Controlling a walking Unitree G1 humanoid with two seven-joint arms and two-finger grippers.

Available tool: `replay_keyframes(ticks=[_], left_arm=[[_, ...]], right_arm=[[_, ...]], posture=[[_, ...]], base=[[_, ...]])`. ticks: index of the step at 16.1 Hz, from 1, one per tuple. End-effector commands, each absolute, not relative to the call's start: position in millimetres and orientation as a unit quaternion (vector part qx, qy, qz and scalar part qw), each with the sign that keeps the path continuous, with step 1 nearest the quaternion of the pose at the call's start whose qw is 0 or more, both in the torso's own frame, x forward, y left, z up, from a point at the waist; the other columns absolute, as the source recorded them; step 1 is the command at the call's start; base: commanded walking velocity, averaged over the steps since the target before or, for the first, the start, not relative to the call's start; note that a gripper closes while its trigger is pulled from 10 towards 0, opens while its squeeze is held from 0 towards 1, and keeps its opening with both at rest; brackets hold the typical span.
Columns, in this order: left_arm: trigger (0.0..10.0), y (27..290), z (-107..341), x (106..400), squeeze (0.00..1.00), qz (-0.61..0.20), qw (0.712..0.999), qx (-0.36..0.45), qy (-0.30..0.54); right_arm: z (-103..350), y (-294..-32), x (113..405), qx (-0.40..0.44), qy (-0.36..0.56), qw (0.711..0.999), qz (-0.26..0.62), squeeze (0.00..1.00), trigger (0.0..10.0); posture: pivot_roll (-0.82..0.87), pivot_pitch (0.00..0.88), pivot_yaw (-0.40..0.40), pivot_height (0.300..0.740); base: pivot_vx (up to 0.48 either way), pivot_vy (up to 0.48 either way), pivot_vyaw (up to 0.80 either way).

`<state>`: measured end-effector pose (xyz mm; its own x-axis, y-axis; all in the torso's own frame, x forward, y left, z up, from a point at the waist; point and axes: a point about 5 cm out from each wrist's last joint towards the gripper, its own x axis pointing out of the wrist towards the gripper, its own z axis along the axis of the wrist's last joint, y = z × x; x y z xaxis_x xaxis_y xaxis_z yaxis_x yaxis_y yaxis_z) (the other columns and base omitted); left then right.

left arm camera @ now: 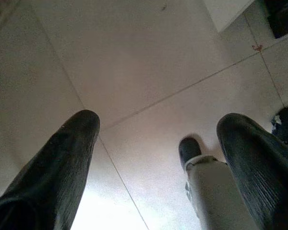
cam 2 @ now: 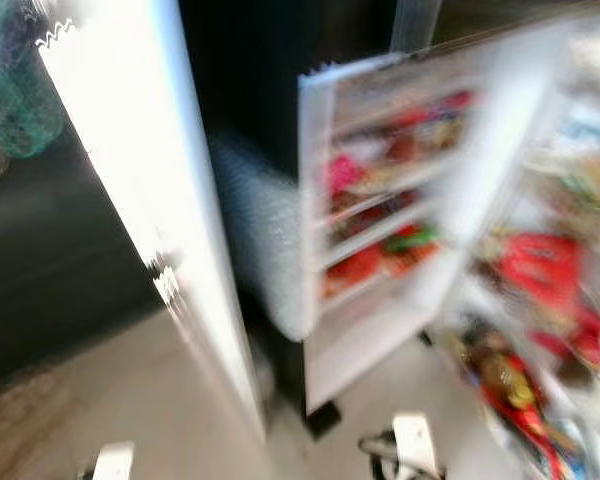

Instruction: Restocking fridge

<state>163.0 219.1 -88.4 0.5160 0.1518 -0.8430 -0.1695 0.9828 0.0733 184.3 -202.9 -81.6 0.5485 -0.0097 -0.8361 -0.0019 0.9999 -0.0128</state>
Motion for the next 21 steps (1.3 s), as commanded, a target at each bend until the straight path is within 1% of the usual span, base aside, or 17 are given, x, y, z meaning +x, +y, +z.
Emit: replay_keyframes(ticks=[1, 9, 12, 15, 18, 20, 21], left_arm=[[10.0, 221, -90, 159, 0.0, 0.097, 0.867, -0.011, 0.489], [10.0, 227, -88, 160, 0.0, 0.104, 0.867, -0.006, 0.487], [10.0, 226, -89, 158, 0.0, 0.104, 0.866, -0.006, 0.489], [10.0, 224, -90, 156, 0.0, 0.112, 0.864, -0.009, 0.491], [10.0, 224, -91, 153, 0.0, 0.125, 0.862, -0.014, 0.491], [10.0, 224, -92, 151, 0.0, 0.126, 0.859, -0.011, 0.496], [10.0, 224, -93, 151, 0.0, 0.126, 0.859, -0.011, 0.495]], right_arm=[[-85, -202, 178, -0.002, 0.486, 0.874, -0.002, 0.0, 10.0], [-85, -196, 179, 0.0, 0.486, 0.874, -0.003, 0.0, 10.0], [-85, -198, 178, 0.003, 0.48, 0.877, -0.026, 0.0, 10.0], [-86, -203, 176, 0.007, 0.476, 0.878, -0.054, 0.0, 10.0], [-85, -210, 173, -0.004, 0.46, 0.879, -0.123, 0.0, 10.0], [-86, -214, 166, 0.031, 0.443, 0.868, -0.222, 0.0, 10.0], [-87, -214, 163, 0.037, 0.443, 0.86, -0.249, 0.0, 10.0]], posture=[[-0.13, 0.0, 0.071, 0.74], [-0.13, 0.0, 0.091, 0.74], [-0.14, 0.0, 0.095, 0.74], [-0.13, 0.0, 0.074, 0.74], [-0.12, 0.0, 0.068, 0.74], [-0.13, 0.0, 0.072, 0.74], [-0.13, 0.0, 0.072, 0.74]], base=[[0.0, 0.0, -0.78], [0.0, 0.0, -0.77], [0.0, 0.0, 0.0], [0.0, 0.0, 0.0], [0.0, 0.0, 0.0], [0.0, 0.0, 0.0], [0.0, 0.0, 0.0]])
